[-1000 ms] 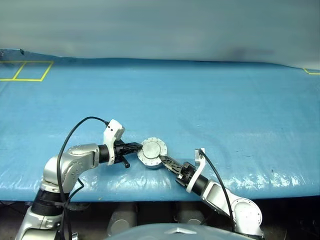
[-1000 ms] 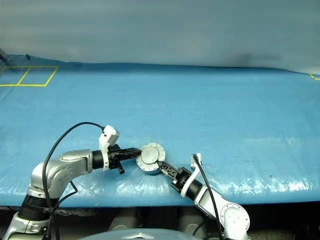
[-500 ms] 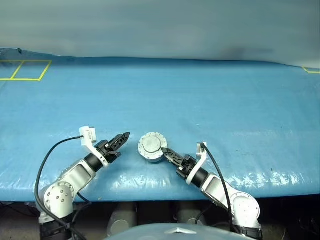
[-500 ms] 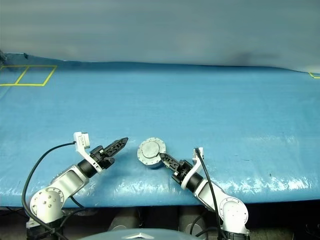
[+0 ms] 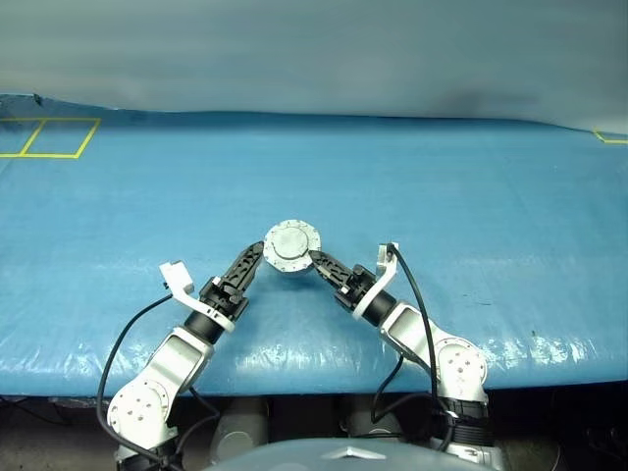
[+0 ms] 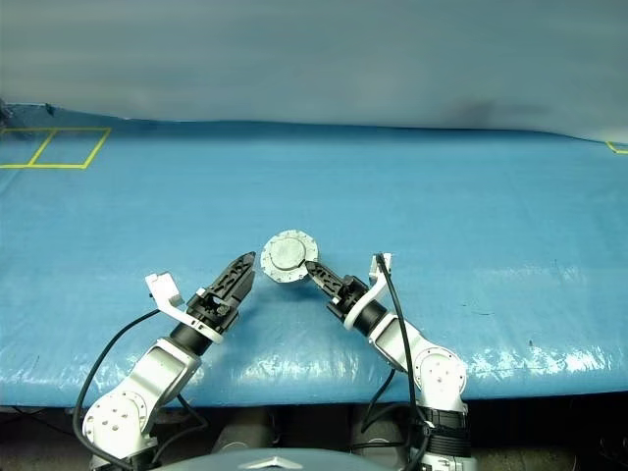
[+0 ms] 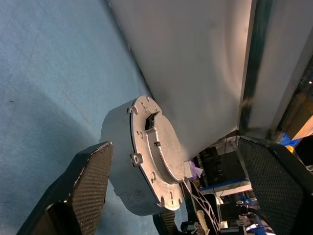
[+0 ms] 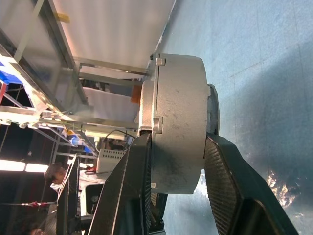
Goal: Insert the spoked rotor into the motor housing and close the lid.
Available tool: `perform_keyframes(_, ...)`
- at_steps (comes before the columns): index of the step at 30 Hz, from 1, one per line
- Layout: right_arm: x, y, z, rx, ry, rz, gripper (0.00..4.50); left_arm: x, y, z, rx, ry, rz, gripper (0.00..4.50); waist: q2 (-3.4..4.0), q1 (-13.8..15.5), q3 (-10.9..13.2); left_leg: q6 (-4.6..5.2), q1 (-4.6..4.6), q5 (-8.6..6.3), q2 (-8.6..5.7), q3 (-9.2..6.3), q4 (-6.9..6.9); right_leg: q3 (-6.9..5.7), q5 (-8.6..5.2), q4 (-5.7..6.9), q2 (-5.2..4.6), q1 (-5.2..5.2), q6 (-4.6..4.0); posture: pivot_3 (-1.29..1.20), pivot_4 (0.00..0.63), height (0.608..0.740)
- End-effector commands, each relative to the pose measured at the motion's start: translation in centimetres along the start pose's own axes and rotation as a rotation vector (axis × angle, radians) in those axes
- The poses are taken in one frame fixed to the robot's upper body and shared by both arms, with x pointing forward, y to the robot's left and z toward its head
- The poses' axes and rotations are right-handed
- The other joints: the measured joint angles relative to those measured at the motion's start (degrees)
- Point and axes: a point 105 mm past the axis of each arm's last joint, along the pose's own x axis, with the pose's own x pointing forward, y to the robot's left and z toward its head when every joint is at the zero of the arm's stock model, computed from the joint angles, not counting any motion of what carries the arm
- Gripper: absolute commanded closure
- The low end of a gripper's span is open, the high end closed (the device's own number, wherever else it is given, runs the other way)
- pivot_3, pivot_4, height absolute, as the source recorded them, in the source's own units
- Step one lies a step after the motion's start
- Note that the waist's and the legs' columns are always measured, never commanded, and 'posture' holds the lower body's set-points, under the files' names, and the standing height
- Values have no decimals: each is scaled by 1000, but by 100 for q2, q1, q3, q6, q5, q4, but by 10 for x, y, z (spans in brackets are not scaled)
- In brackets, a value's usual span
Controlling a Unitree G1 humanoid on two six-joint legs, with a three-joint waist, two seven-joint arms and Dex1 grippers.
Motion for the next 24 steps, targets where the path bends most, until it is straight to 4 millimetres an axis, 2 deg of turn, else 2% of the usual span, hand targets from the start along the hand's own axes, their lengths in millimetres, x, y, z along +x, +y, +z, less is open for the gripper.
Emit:
perform_keyframes(1, 9, 29, 11, -16, -46, 128, 3302, 4, -9, -6, -92, -10, -70, 0, 0, -2, 0, 0, 0, 0, 0, 0, 1, 0, 0, 0, 0, 0, 0, 0, 150, 740)
perform_keyframes(9, 12, 37, 10, -16, -51, 160, 3302, 4, -10, -8, -130, -19, -83, 0, 0, -17, 0, 0, 0, 0, 0, 1, 0, 0, 4, 0, 1, 0, -7, 0, 150, 740)
perform_keyframes(24, 9, 54, -8, 10, 15, 219, 3302, 6, -2, -12, -184, -21, -75, 0, 0, -41, 0, 1, 0, 0, 0, 1, 2, 0, 3, 0, 2, 1, -5, 0, 150, 740)
